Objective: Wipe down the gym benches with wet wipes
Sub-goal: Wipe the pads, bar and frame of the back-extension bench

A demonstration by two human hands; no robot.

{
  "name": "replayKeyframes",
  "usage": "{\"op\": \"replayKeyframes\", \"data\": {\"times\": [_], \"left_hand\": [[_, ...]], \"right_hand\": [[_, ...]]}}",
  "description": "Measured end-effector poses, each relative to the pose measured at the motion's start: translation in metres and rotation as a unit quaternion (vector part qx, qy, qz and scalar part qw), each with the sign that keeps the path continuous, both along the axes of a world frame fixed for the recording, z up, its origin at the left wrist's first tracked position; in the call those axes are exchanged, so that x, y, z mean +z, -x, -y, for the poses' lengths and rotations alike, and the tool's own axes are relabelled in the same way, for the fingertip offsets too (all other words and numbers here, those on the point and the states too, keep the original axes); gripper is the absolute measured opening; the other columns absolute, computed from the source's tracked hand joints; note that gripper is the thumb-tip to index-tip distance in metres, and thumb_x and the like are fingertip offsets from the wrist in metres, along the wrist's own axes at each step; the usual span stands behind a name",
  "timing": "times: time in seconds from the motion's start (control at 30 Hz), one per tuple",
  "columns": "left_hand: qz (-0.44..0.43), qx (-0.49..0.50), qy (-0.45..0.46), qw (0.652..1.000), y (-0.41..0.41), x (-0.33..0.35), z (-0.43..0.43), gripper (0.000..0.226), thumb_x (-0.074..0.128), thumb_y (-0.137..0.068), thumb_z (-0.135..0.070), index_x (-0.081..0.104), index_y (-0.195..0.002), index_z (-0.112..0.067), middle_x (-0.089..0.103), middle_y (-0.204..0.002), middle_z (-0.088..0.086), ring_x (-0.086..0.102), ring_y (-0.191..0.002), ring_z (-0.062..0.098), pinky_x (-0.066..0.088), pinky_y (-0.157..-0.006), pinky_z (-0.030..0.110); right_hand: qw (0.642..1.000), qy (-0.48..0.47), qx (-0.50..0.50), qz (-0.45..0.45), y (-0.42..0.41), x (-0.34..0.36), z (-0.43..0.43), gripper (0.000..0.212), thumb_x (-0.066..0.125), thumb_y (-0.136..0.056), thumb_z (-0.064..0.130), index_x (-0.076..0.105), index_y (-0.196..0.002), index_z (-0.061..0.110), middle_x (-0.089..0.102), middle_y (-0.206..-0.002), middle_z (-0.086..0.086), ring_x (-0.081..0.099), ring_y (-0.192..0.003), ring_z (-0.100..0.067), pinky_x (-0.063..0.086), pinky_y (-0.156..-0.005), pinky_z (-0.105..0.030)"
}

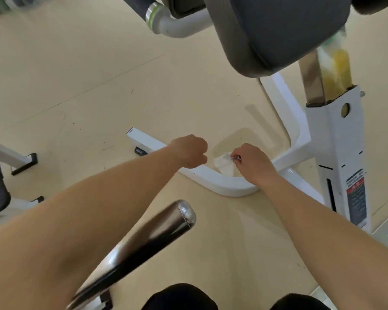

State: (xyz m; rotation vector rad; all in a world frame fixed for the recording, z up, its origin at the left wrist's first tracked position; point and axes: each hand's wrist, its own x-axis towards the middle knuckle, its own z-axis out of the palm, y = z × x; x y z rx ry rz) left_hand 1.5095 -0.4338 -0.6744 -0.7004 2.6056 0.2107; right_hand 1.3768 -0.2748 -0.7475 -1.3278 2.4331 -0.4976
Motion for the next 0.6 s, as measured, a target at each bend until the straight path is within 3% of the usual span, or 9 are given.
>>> {"op": "replayKeyframes", "data": {"times": [0.17,0.3,0.47,0.6], "left_hand": [[-0.018,-0.049,-0.024,0.998,-0.020,-0.058,0.014,0.043,0.047,-0.102,-0.038,0.048,-0.143,-0.028,0.051,-0.143,-0.003,0.048,-0.131,0.020,0.043,-0.099,0.038],[-0.067,-0.035,-0.065,0.995,-0.021,-0.110,0.021,0.046,0.057,-0.098,-0.042,0.048,-0.141,-0.029,0.054,-0.136,-0.006,0.054,-0.122,0.019,0.048,-0.095,0.038],[-0.172,-0.038,-0.053,0.983,-0.018,-0.156,0.009,0.048,0.063,-0.093,-0.043,0.052,-0.136,-0.026,0.052,-0.140,-0.008,0.040,-0.135,0.016,0.046,-0.093,0.035],[-0.153,-0.191,-0.030,0.969,-0.015,-0.173,-0.003,0.049,0.056,-0.097,-0.032,0.049,-0.143,-0.016,0.042,-0.155,0.001,0.035,-0.143,0.022,0.041,-0.107,0.036]], "right_hand": [[1.000,-0.014,-0.009,0.012,-0.016,-0.041,0.016,0.024,0.051,-0.102,0.015,0.070,-0.116,0.014,0.059,-0.110,-0.006,0.060,-0.097,-0.027,0.048,-0.084,-0.037],[0.999,-0.026,-0.018,0.012,-0.022,-0.078,0.021,0.022,0.052,-0.101,0.014,0.071,-0.113,0.015,0.057,-0.108,-0.003,0.059,-0.094,-0.025,0.043,-0.075,-0.033],[0.996,-0.080,-0.006,-0.039,-0.029,-0.111,0.010,0.028,0.050,-0.095,0.004,0.067,-0.114,0.015,0.058,-0.112,-0.004,0.058,-0.094,-0.026,0.050,-0.076,-0.040],[0.992,-0.086,0.042,-0.081,-0.043,-0.132,-0.005,0.034,0.056,-0.089,-0.001,0.067,-0.119,0.010,0.065,-0.118,-0.009,0.061,-0.103,-0.031,0.053,-0.081,-0.044]]}}
